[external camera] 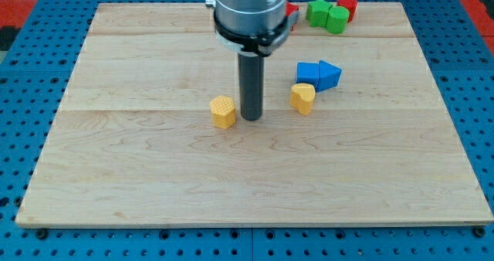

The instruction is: Place the blue cube towards the top right of the blue triangle

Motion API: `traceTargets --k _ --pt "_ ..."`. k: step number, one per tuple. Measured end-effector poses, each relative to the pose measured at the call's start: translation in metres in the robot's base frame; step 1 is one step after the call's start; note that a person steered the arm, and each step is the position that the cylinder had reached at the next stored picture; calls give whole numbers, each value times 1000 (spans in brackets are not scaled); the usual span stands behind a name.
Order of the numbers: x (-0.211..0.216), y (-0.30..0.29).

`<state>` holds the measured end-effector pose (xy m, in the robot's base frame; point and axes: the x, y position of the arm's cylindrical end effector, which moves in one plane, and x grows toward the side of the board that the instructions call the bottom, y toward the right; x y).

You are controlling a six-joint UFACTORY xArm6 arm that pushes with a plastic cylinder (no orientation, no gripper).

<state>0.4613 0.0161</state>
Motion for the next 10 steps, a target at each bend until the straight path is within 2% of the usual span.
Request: traceTargets --k 1,2,4,7,10 --pt "10 53" --pt "1 90" --pt "-47 86" --pt "-59 67" --pt "-114 48"
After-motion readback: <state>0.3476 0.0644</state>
